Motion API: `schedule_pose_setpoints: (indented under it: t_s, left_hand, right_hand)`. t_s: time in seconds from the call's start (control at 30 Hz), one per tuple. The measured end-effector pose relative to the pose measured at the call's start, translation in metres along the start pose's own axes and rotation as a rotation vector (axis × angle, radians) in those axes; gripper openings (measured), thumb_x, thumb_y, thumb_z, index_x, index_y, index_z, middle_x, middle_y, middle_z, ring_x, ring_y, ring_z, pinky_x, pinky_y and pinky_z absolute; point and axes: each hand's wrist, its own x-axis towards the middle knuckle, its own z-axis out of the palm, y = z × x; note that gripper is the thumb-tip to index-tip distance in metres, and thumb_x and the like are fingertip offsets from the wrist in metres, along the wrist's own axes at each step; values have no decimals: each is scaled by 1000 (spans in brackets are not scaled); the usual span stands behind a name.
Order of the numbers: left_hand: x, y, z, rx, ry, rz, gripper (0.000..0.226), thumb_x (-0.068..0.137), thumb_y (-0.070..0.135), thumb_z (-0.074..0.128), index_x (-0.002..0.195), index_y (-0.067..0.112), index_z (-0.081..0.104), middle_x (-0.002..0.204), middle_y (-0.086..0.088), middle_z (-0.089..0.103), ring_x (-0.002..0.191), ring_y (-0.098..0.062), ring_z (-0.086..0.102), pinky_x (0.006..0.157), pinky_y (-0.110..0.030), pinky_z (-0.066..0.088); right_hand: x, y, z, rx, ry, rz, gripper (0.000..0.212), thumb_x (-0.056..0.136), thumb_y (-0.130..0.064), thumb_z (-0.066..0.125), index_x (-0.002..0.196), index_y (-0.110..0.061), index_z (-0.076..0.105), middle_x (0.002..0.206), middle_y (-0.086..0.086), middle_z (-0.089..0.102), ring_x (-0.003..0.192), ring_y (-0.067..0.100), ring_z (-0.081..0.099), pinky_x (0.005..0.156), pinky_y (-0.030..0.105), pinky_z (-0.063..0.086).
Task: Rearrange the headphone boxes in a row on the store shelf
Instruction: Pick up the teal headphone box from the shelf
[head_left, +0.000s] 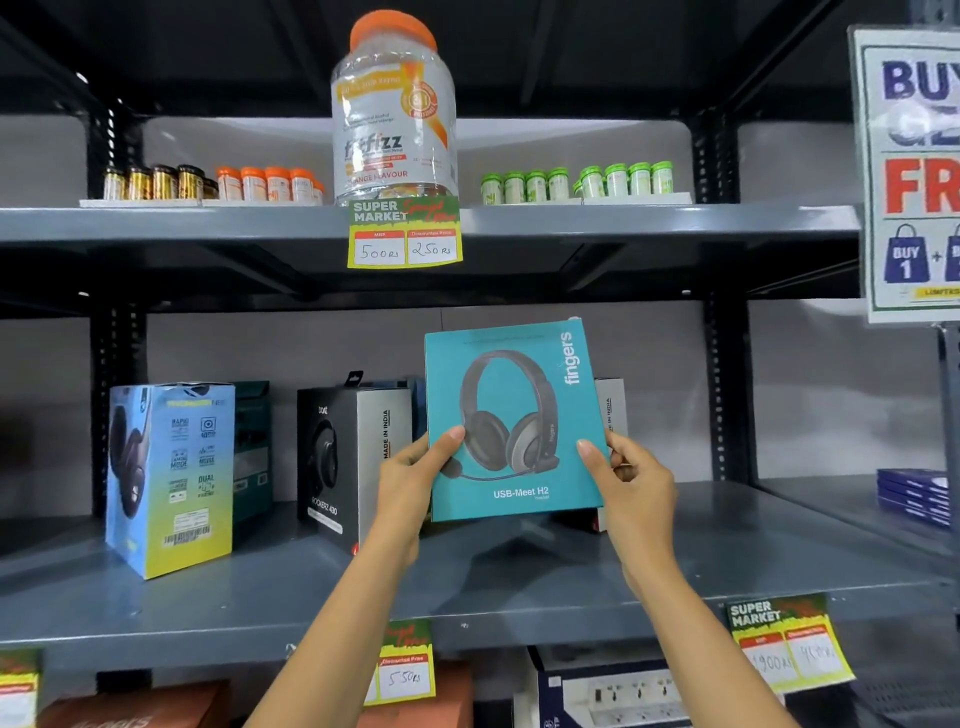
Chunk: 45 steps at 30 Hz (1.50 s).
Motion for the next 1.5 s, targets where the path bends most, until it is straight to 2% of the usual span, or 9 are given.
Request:
schedule_pose_setpoints:
  t_s: [0.1,0.2,0.4,0.6,0.77,1.0,1.1,1.37,1.5]
  left_hand:
    - [-5,7,-5,27,-14,22,21,87,30,65,93,11,71,66,-6,67,59,-10,71,48,-17,52]
    - [-10,16,-26,51,13,78,23,86,31,67,103,16,72,93,-24,71,87,-33,72,66,-31,60]
    - [-23,51,-104,142,135,229,32,84,26,68,116,20,68,88,-2,77,77,-17,72,63,-30,60]
    - [-35,84,-209,261,279,297,32,85,18,67,118,17,68,83,2,77,76,-19,69,59,-22,58]
    - [-48,106,-293,429,351,346,39,85,26,65,123,23,63,73,12,74,59,-2,65,57,-24,59]
    - [-57,100,-415,585,397,219,35,89,49,54,117,28,60,95,6,74,90,-25,67,76,-30,59]
    - [-59,73,-453,593,411,95,41,87,57,50,116,29,58,108,-7,70,102,-32,65,92,-52,52]
    - [-37,59,-445,734,436,61,31,102,26,38,130,12,42,92,7,53,82,-6,53,68,-17,41]
    - [-36,58,-445,738,462,31,38,101,28,39,134,8,39,105,-4,56,101,-22,57,70,-16,42]
  right_hand:
    - [-8,-7,2,8,5,-39,34,83,-44,65,110,-24,67,99,7,69,93,19,68,60,31,57]
    - [-20,-14,17,5,-19,-74,45,80,-48,62,116,-22,64,101,2,65,92,14,64,59,20,54]
    - [-46,-30,95,99,-157,-101,30,90,-33,60,118,-23,57,112,-9,58,96,-2,59,60,8,50]
    - [-82,-45,204,209,-308,-72,29,91,-29,62,118,-21,59,108,-14,67,99,-2,64,70,12,54]
    - [-117,-56,289,188,-437,-100,49,91,-29,63,137,-23,48,121,-16,64,111,2,60,94,23,50]
    - [-161,-59,394,63,-661,-36,53,87,-31,67,135,-34,43,124,-13,64,112,15,60,97,41,50]
    - [-174,-50,423,-71,-728,-56,58,89,-29,66,140,-30,38,130,-2,63,117,20,58,95,40,50]
    - [-175,-39,439,-254,-737,-14,52,90,-22,65,131,-21,33,116,11,65,96,30,63,74,41,53]
    - [-176,-44,442,-266,-724,-46,53,91,-19,63,134,-19,32,121,12,64,100,32,63,77,42,53]
